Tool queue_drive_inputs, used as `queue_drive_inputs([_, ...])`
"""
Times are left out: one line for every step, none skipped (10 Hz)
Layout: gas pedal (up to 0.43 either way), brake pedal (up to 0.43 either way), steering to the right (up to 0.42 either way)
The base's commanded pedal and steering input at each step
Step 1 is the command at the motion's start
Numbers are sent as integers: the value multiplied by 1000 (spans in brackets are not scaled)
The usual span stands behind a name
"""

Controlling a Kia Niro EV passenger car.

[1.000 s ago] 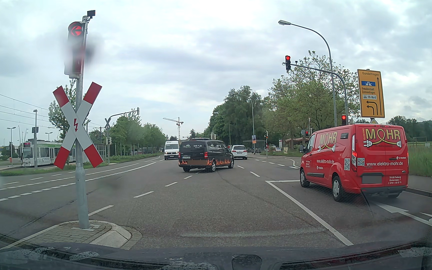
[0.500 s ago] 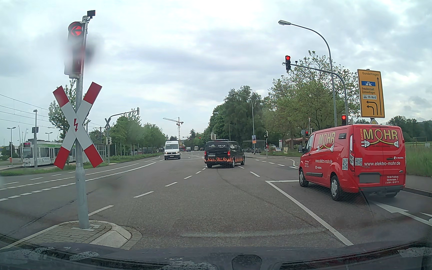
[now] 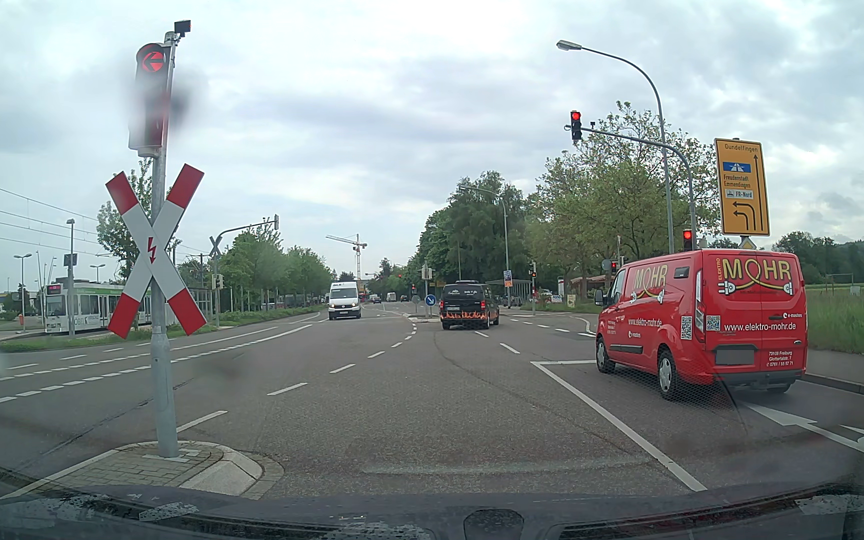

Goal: Follow the waypoints while adhering to traffic rules and regulations

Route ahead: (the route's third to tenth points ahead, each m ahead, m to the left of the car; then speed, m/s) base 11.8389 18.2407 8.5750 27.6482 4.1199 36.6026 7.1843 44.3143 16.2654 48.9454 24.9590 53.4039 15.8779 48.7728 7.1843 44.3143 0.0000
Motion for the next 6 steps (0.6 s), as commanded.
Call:
queue_drive_inputs([0, 201, 12])
queue_drive_inputs([0, 201, 12])
queue_drive_inputs([0, 201, 12])
queue_drive_inputs([0, 201, 12])
queue_drive_inputs([0, 201, 12])
queue_drive_inputs([0, 201, 12])
